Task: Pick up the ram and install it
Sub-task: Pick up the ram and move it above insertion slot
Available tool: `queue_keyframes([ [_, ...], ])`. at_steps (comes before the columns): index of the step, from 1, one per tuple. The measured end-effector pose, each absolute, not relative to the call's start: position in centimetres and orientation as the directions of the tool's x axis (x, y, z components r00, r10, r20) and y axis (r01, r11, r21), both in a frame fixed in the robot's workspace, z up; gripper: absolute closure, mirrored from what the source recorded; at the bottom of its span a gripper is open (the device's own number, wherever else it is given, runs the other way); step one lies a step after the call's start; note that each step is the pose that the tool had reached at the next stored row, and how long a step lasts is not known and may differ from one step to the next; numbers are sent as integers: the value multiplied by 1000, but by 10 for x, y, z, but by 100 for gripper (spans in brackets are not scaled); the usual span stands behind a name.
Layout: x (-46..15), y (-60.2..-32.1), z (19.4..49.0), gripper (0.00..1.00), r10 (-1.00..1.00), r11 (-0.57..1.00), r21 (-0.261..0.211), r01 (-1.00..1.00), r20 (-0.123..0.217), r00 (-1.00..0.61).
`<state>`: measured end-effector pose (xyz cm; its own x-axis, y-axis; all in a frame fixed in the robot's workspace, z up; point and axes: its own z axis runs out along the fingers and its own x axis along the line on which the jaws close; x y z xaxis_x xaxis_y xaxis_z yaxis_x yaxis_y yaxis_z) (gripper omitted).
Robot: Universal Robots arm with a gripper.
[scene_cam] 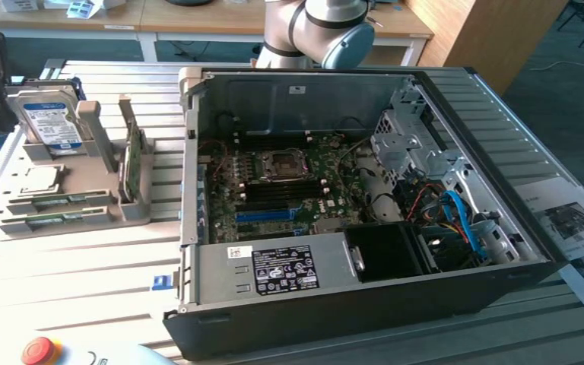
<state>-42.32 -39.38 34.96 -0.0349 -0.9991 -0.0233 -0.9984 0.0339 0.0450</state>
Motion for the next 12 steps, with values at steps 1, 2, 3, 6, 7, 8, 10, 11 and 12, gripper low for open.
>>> queue_keyframes([
  [1, -423, -394, 350, 84, -999, 34, 45, -998, -23, -35],
  [2, -423, -394, 350, 76, -999, 34, 45, -998, -23, -35],
  [3, -423, -394, 350, 76, -999, 34, 45, -998, -23, -35],
  [6, -423, -394, 350, 76, -999, 34, 45, -998, -23, -35],
  [7, -423, -394, 349, 76, -999, 34, 45, -998, -23, -35],
  [8, -423, -394, 348, 76, -999, 34, 45, -998, -23, -35],
  [10, -423, -394, 345, 76, -999, 34, 45, -998, -23, -35],
  [11, -423, -394, 343, 76, -999, 34, 44, -998, -23, -35],
  [12, -423, -394, 341, 76, -999, 34, 44, -998, -23, -35],
])
